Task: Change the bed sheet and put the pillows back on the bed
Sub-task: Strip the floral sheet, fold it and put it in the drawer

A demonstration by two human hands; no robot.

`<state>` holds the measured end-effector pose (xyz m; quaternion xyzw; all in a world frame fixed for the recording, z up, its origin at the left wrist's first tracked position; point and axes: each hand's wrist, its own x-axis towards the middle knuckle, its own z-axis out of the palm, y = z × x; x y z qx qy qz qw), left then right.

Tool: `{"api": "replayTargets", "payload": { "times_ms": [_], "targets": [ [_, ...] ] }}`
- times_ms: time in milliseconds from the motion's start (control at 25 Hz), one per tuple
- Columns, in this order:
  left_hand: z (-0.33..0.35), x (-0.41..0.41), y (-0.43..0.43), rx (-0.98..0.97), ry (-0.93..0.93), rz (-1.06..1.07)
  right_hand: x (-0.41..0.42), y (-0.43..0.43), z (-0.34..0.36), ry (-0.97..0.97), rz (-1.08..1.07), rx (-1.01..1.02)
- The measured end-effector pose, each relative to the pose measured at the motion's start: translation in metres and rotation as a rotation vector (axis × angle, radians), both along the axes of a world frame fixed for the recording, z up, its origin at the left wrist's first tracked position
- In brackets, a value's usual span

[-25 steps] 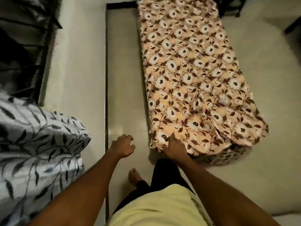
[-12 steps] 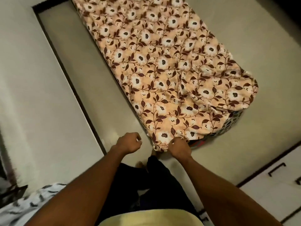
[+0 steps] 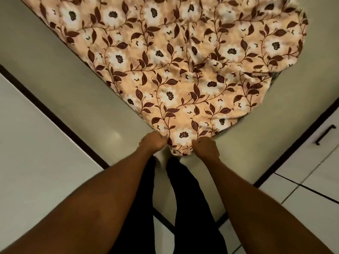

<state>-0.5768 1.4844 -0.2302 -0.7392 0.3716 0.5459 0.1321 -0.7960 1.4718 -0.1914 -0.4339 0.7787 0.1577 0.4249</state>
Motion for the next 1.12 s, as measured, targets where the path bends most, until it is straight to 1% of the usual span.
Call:
{"api": "replayTargets", "payload": {
  "times_ms": [80,120,160,240,320,400,480,600,760,840,920,1040,1120],
  "targets": [
    [-0.138,0.007,0.024,0.059,-0.011,0.063,0.001,0.001,-0.041,0.013,-0.048,0.038],
    [-0.172,0.007,0.029,0.057,-0.009,0.083,-0.001,0.001,-0.058,0.016,-0.085,0.046],
    [-0.191,0.006,0.032,0.054,-0.010,0.090,-0.004,0.001,-0.071,0.009,-0.119,0.035],
    [-0.201,0.003,0.032,0.047,0.008,0.145,-0.011,0.002,-0.093,-0.004,-0.144,-0.014],
    [-0.149,-0.005,0.023,-0.001,0.022,0.150,-0.018,0.004,-0.094,-0.036,-0.130,-0.052],
    [-0.078,-0.011,0.013,-0.075,-0.002,0.187,-0.020,0.009,-0.071,-0.063,-0.102,-0.084],
    [-0.035,-0.007,0.008,-0.116,-0.023,0.208,-0.013,0.015,-0.037,-0.075,-0.090,-0.102],
    [0.035,0.011,0.002,-0.103,-0.014,0.138,0.004,0.029,0.025,-0.102,-0.110,-0.095],
    [0.136,0.023,-0.002,-0.084,0.076,0.040,0.007,0.037,0.120,-0.124,-0.205,-0.113],
    [0.172,0.017,-0.003,-0.088,0.115,0.021,-0.006,0.036,0.149,-0.136,-0.232,-0.087],
    [0.204,0.013,-0.011,-0.143,0.139,0.048,-0.014,0.024,0.173,-0.134,-0.240,-0.091],
    [0.233,0.007,-0.042,-0.202,0.169,0.086,-0.015,-0.014,0.194,-0.087,-0.263,-0.194],
    [0.247,0.003,-0.067,-0.255,0.156,0.114,-0.011,-0.042,0.204,-0.045,-0.258,-0.262]
  ]
}}
